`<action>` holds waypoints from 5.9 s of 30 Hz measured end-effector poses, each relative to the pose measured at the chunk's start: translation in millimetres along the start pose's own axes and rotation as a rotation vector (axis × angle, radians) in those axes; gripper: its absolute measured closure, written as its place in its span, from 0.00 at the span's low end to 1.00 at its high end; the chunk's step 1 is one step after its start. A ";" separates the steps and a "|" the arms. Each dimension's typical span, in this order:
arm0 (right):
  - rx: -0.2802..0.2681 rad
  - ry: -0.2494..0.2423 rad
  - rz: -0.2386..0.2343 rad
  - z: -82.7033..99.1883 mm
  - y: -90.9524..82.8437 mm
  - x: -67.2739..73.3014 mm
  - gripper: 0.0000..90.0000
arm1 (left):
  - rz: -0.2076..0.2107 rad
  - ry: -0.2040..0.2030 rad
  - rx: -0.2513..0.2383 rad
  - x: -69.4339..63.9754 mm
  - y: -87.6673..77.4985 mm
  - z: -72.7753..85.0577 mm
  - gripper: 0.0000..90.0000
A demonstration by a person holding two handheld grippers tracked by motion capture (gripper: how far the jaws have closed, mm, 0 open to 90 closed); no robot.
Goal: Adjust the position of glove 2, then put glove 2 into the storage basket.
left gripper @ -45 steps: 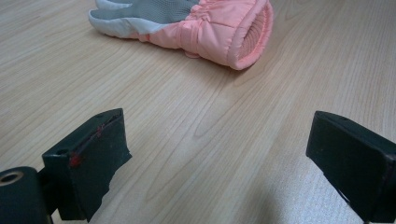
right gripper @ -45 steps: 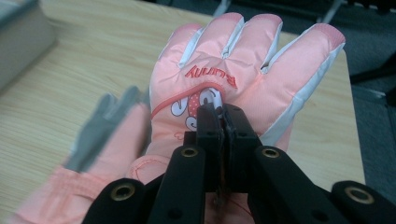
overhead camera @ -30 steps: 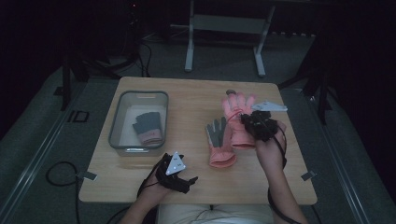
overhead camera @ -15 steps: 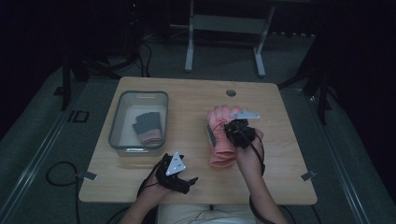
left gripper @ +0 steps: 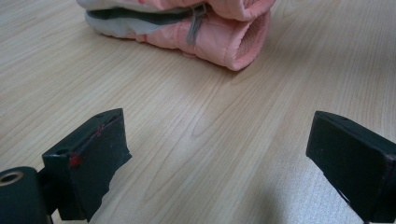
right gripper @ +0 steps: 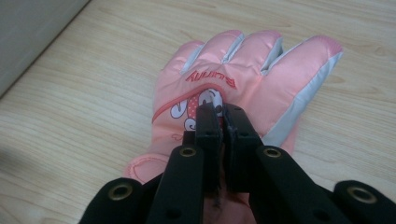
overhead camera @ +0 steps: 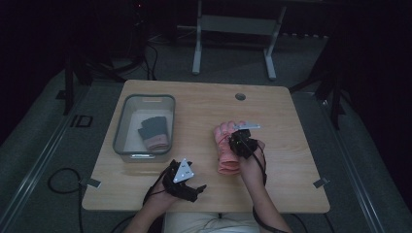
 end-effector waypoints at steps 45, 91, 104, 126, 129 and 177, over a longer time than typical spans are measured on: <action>-0.158 -0.150 -0.311 -7.6 -71.5 -67.0 0.15 | 0.039 -0.011 -0.059 -5.2 -11.3 -43.6 0.07; 0.196 -0.007 -0.282 7.7 26.8 -60.3 0.36 | 0.004 -0.327 0.182 80.9 89.6 -78.5 0.32; 0.259 0.077 -0.383 22.3 39.5 -65.8 0.41 | 0.193 -0.578 0.181 79.3 119.6 -56.9 0.32; 0.149 0.086 -0.407 5.6 12.8 -48.3 0.71 | 0.297 -0.552 0.066 80.9 93.7 -90.7 0.81; 0.118 0.075 -0.412 -4.5 3.4 -42.8 0.71 | 0.263 -0.514 0.059 86.1 80.1 -101.8 0.81; 0.003 -0.081 -0.556 -110.6 -28.9 111.5 0.71 | -0.021 -0.490 0.039 173.0 -87.7 -105.0 0.81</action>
Point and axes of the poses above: each handheld gripper's, and its own axes: y roughly forward along the jaws, z roughly out of its underside, x roughly to its left, the point moved 8 cm from there along y, roughly forward along the jaws, and after that the axes turned 11 degrees about y, right-handed, at the moved point
